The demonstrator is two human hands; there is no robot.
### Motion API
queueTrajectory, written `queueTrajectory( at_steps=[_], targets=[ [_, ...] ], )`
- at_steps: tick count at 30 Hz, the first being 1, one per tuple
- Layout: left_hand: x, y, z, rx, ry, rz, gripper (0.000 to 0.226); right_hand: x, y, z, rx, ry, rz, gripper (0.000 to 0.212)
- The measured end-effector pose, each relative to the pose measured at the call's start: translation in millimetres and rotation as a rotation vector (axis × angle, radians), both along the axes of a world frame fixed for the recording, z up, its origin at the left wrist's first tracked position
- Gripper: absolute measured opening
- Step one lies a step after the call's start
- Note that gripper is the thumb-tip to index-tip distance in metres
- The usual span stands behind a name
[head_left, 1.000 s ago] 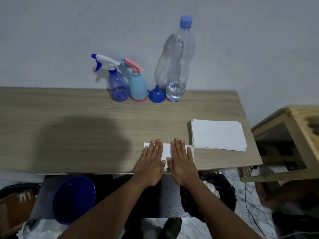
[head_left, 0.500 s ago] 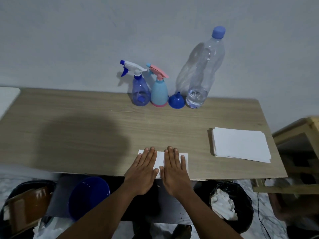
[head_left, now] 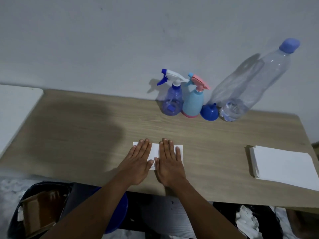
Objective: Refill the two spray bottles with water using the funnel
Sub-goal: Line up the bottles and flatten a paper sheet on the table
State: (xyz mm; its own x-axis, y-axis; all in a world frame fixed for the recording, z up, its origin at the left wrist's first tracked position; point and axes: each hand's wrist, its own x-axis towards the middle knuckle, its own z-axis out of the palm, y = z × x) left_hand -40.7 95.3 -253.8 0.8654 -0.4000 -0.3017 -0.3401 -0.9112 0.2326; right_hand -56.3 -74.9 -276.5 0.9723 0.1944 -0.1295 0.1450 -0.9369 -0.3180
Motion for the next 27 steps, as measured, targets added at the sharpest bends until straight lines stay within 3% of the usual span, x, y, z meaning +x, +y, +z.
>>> queueTrajectory(
  at_steps=[11, 17, 19, 21, 24, 27],
  targets=[
    [91, 25, -12, -0.006, -0.086, 0.001, 0.077, 95, 21, 1, -0.041, 0.009, 0.057, 0.066],
    [134, 34, -18, -0.006, -0.063, -0.02, 0.07, 131, 29, 4, 0.003, 0.041, 0.046, 0.066],
    [139, 37, -19, -0.011, -0.061, -0.03, 0.07, 134, 26, 7, 0.079, 0.033, 0.068, 0.064],
    [137, 42, -18, -0.1, -0.086, -0.035, 0.073, 127, 17, 15, 0.29, -0.03, 0.069, 0.061],
    [129, 52, -16, -0.256, -0.174, 0.011, 0.066, 110, 1, 28, 0.52, -0.142, -0.123, 0.053],
    [124, 64, -12, -0.229, -0.271, 0.059, 0.059, 107, -10, 26, 0.476, -0.134, -0.238, 0.042]
  ],
)
